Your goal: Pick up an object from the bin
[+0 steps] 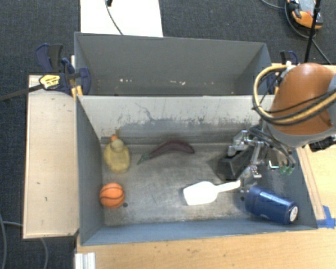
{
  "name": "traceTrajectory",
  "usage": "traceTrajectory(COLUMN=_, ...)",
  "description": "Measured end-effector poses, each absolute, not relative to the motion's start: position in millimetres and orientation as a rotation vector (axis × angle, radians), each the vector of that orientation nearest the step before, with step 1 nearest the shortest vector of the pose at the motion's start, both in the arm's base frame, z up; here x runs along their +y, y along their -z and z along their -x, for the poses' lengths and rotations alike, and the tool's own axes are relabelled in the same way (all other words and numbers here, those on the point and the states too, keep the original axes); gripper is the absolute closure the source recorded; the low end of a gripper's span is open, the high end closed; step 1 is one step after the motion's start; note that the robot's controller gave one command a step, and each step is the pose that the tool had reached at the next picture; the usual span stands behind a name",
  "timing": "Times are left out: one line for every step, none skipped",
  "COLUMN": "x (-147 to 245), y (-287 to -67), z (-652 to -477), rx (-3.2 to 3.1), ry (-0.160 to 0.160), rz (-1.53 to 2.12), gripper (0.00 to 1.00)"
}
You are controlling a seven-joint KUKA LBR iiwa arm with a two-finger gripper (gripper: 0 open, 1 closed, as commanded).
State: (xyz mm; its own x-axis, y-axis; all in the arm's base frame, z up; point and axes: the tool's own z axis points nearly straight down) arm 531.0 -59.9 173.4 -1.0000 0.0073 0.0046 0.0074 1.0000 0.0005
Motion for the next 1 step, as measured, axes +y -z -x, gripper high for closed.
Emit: traceTrajectory(x=-59.8, y=-177.4, z=-532.9, rx=-3.145, ry=0.0, rz=0.008, gripper=0.0)
